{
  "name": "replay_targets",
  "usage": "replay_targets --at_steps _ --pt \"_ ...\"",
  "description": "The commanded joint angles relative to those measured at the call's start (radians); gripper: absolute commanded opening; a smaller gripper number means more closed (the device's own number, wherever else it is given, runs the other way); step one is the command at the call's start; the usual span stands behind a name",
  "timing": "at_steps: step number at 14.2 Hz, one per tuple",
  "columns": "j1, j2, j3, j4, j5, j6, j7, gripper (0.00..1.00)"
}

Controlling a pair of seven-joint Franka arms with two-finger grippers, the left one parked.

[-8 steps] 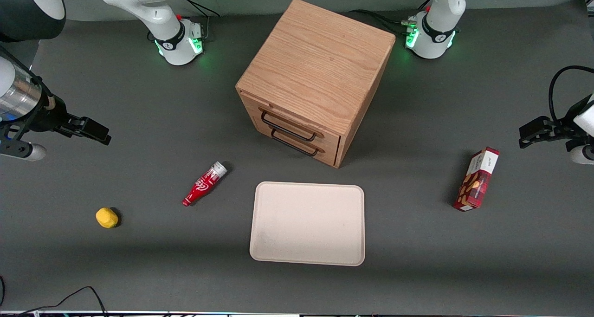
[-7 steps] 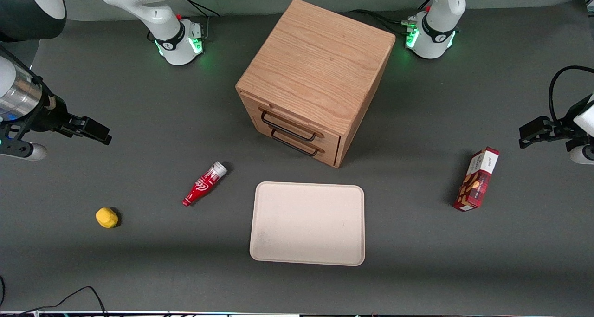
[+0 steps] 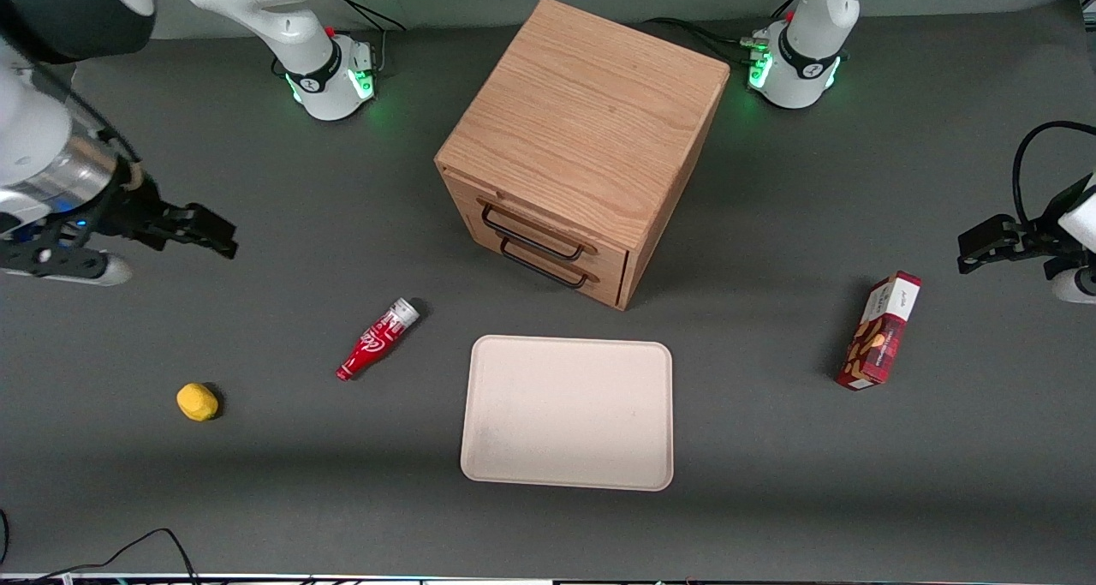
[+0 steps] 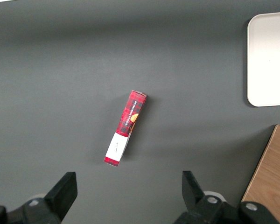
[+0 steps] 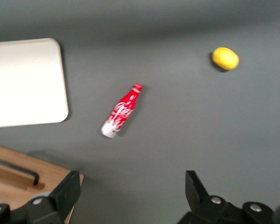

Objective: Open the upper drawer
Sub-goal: 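Move the right gripper toward the upper drawer's black handle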

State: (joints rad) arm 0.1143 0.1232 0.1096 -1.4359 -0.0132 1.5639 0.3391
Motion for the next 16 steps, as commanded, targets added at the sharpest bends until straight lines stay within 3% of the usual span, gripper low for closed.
replay_targets --at_steps 1,6,12,16 --pt "0.001 0.061 0.083 0.075 0.018 -0.028 -0.032 1.0" --pt "0.001 0.107 0.229 0.062 0.018 -0.027 -0.447 1.0" --pt "0.002 0.222 0.396 0.061 0.015 0.077 -0.482 1.0" --pt "0.002 0.3 0.435 0.063 0.012 0.171 -0.502 1.0"
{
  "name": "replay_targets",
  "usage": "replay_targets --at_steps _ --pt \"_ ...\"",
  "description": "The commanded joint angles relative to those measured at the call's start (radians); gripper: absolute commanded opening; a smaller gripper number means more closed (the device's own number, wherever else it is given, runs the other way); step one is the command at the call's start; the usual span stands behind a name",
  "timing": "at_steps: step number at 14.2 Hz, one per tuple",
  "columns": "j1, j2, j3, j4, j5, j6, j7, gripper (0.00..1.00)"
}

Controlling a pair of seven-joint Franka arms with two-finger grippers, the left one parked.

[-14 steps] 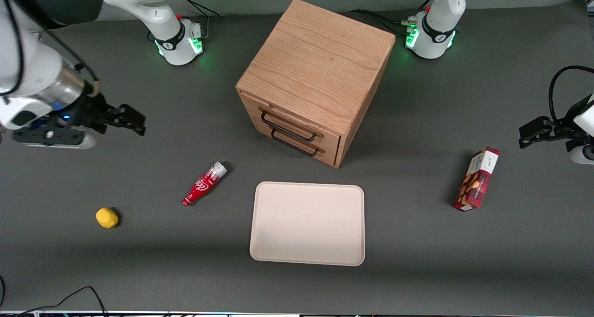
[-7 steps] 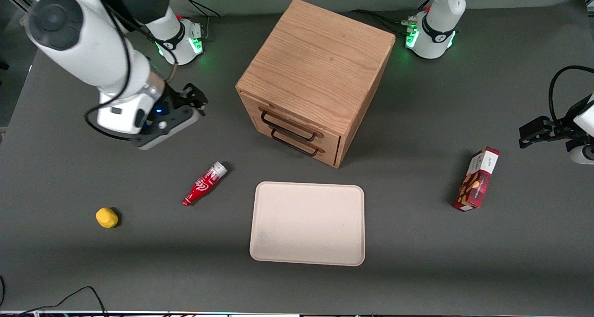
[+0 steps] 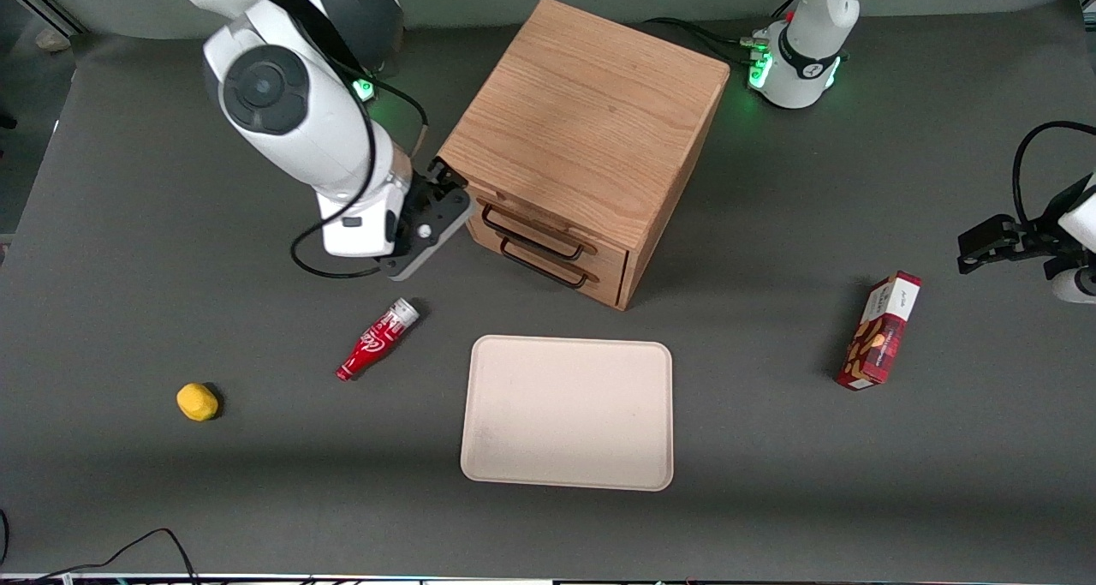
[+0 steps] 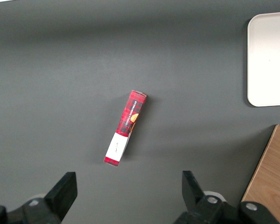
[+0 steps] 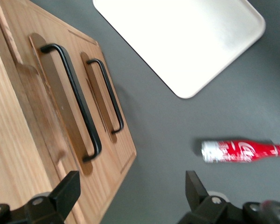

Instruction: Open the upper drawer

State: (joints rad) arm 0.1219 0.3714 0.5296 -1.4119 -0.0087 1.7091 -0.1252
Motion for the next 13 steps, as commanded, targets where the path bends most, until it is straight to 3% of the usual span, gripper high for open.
replay_targets --at_steps 1,7,13 --pt "-0.005 0.067 0.02 0.037 0.01 0.049 -0.048 1.0" --pt "-0.005 0.153 0.09 0.016 0.01 0.162 -0.065 1.0" --pt "0.027 0.202 0.092 -0.002 0.007 0.236 -0.062 1.0"
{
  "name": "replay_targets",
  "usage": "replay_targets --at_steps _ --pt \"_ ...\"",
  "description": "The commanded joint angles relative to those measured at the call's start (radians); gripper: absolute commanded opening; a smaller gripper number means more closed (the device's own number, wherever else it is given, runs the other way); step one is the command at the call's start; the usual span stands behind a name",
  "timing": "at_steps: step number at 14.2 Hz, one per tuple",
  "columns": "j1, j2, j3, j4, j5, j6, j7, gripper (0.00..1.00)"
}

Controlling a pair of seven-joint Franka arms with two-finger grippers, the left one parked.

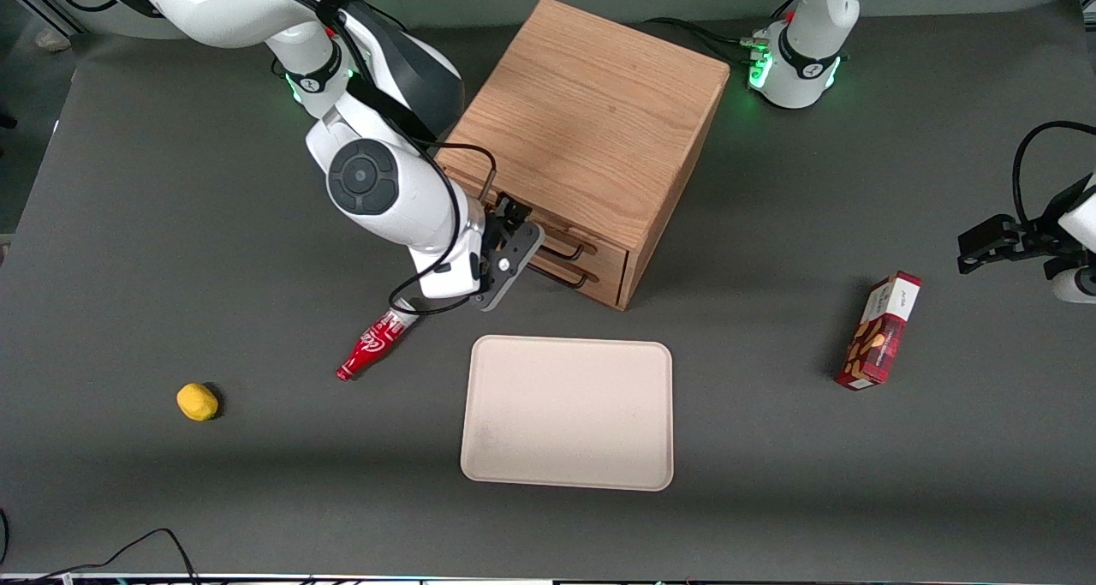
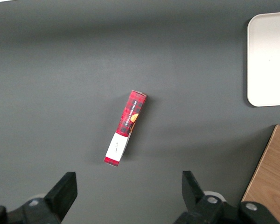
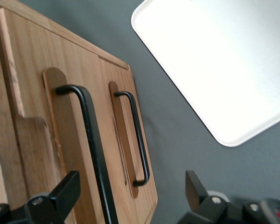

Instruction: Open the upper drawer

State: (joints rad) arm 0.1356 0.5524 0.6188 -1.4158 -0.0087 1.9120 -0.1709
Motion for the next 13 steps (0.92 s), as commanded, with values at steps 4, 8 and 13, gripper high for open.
replay_targets --at_steps 4,8,13 --pt "0.01 0.04 0.002 -0.017 0.007 0.048 -0.019 1.0" --pt "-0.002 0.069 -0.014 -0.015 -0.002 0.053 -0.047 1.0" --pt "-0.008 0.08 -0.094 0.011 -0.004 0.058 -0.283 1.0"
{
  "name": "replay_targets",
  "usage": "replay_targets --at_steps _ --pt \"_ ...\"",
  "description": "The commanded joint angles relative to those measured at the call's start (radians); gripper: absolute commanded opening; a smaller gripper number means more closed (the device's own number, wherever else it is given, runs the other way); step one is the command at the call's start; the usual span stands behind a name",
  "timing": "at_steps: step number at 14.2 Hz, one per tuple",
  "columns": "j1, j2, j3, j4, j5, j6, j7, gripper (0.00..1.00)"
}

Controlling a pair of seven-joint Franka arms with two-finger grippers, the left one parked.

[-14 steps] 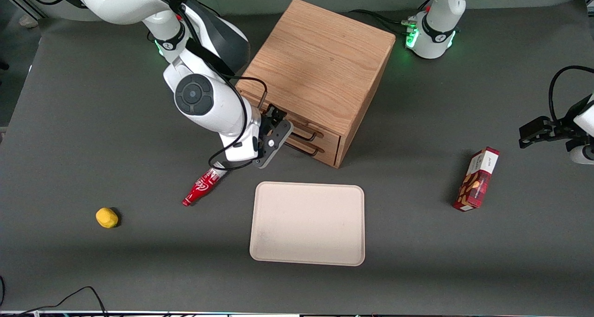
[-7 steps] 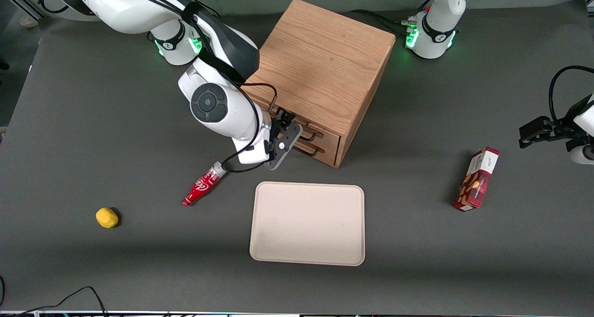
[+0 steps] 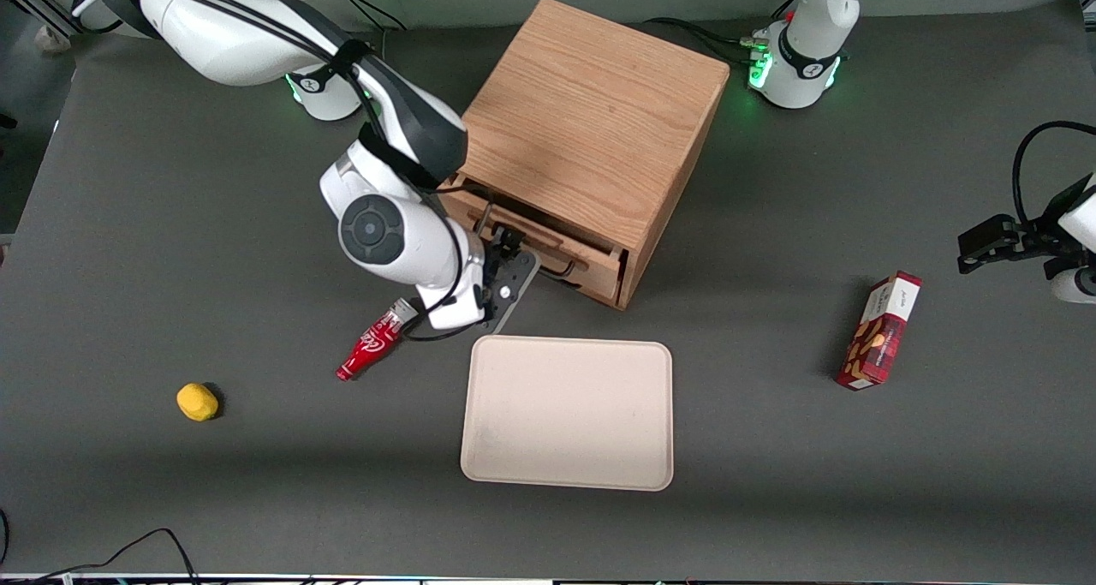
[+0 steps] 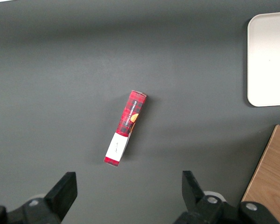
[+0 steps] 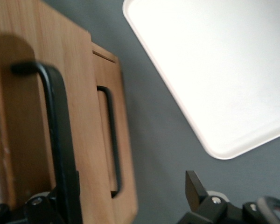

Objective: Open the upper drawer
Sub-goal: 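Pull the upper drawer outward by its handle with the right gripper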

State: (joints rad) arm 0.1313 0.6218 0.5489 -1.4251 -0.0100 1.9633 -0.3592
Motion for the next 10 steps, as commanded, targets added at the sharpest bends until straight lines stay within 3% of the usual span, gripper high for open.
replay_targets --at_steps 1,5,10 --pt "-0.004 0.01 -0.041 0.034 -0.004 0.006 -0.119 1.0" --pt "0.007 0.035 -0.109 0.112 -0.013 0.011 -0.132 1.0" --pt "-0.007 0.041 -0.138 0.127 -0.033 0.161 -0.161 1.0"
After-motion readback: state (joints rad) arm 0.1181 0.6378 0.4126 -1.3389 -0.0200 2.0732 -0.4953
